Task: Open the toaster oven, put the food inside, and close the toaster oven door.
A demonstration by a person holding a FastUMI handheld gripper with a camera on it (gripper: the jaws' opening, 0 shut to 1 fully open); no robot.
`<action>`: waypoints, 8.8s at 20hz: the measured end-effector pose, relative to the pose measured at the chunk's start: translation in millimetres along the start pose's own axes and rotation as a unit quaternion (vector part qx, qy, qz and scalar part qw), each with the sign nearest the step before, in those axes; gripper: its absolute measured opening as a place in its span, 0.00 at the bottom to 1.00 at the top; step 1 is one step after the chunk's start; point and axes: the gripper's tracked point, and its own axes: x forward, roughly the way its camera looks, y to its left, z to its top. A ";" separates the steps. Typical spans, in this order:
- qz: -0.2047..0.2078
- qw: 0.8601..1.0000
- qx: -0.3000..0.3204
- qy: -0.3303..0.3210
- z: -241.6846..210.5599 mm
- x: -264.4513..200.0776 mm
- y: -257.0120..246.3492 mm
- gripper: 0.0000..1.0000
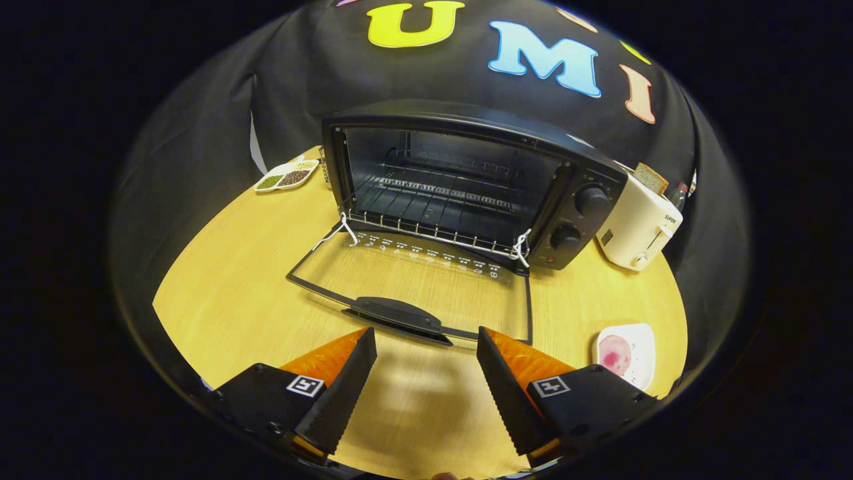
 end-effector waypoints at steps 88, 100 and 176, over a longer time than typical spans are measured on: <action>0.206 0.855 0.457 0.132 -25.4 -130.0 -80.2 0.01; 0.208 0.843 0.476 0.141 40.0 -42.4 -35.9 0.01; 0.029 0.986 0.074 0.146 -52.6 37.2 30.7 0.98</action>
